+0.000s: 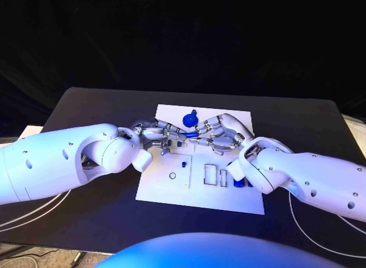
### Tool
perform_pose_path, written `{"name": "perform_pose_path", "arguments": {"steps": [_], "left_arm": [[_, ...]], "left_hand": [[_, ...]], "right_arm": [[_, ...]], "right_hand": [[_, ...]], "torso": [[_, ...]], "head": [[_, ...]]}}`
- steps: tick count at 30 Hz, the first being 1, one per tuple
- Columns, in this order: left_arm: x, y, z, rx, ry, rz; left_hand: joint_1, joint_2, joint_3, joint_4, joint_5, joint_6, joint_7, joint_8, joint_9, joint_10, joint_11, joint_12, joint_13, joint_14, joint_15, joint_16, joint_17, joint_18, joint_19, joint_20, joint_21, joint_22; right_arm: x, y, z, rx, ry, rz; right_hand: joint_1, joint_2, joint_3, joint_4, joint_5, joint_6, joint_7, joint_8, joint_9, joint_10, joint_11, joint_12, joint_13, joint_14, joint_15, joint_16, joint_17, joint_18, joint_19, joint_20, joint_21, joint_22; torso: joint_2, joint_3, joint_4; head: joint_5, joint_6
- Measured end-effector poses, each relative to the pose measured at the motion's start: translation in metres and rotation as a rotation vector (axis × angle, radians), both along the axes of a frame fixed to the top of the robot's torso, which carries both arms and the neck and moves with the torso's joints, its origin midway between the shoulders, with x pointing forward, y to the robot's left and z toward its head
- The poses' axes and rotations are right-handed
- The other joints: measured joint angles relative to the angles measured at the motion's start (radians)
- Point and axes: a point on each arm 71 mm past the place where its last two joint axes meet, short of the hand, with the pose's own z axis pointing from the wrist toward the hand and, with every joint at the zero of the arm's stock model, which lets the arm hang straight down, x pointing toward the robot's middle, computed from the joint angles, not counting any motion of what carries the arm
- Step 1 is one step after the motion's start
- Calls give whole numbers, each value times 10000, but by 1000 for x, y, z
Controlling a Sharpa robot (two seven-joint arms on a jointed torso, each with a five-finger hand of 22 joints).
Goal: Assemble the parts on the task board
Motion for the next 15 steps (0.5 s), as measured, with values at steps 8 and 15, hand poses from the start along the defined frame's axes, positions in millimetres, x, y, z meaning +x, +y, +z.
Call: {"name": "perform_pose_path", "arguments": {"steps": [8,15], "left_arm": [[0,-1,-1,-275,163,189],[-1,-2,-1,-403,245,235]], "left_hand": [[-10,-12,1,-1,-13,0,0,21,0,-1,-1,-6,-6,14,14,0,-1,1,0,0,0,0],[-8,-11,1,0,36,0,0,19,0,-3,-3,-17,-4,16,16,0,-2,0,0,0,0,-1]], "right_arm": [[0,1,1,242,-62,-144],[0,3,1,396,-72,-207]], "right_hand": [[59,59,28,-28,0,103,-30,0,11,0,1,-1,1,0,0,40,36,0,0,0,0,12],[77,218,130,-59,-77,204,-84,0,21,118,-43,-1,1,0,0,82,72,0,36,36,0,43]], "torso": [[2,3,1],[4,2,4]], "head": [[-11,38],[-11,46]]}}
